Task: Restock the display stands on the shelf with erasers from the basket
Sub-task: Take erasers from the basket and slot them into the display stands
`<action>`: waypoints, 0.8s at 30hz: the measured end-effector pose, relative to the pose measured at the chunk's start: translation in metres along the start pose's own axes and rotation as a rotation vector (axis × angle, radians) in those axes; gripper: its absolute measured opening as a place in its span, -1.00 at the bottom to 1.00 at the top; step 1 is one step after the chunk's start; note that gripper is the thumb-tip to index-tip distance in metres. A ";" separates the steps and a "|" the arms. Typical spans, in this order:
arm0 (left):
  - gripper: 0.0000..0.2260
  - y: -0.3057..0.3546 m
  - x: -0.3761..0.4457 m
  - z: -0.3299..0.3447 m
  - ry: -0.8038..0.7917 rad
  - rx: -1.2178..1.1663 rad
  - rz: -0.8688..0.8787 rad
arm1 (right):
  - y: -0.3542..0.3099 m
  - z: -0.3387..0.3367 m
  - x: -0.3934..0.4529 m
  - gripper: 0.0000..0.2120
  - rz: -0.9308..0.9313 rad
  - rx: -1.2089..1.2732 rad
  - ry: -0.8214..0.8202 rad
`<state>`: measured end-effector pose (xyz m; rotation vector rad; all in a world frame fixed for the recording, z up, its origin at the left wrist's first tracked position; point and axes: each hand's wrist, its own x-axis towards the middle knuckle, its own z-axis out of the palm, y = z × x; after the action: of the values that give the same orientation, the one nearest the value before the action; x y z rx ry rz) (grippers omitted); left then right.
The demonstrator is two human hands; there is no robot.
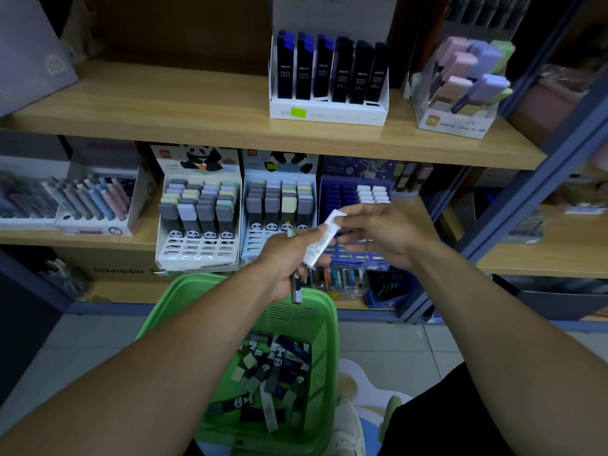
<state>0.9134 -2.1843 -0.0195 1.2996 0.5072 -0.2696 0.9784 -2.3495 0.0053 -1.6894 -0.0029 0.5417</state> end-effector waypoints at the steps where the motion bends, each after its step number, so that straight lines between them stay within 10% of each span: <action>1: -0.72 0.000 -0.001 0.002 -0.013 -0.006 -0.017 | 0.001 -0.002 0.001 -0.81 0.002 0.045 0.014; 5: -0.72 -0.001 0.002 0.004 0.004 -0.141 -0.155 | -0.001 -0.022 0.005 -0.88 -0.106 0.065 0.231; 11: -0.74 -0.004 0.008 -0.002 0.027 -0.252 -0.200 | 0.022 -0.062 0.019 -0.90 -0.312 -0.642 0.364; 24: -0.74 -0.002 0.010 0.006 -0.007 -0.313 -0.083 | 0.019 -0.072 0.019 -0.91 -0.322 -0.698 0.292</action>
<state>0.9222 -2.1896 -0.0247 0.9742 0.5732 -0.2522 1.0151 -2.4149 -0.0125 -2.3762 -0.2763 0.0329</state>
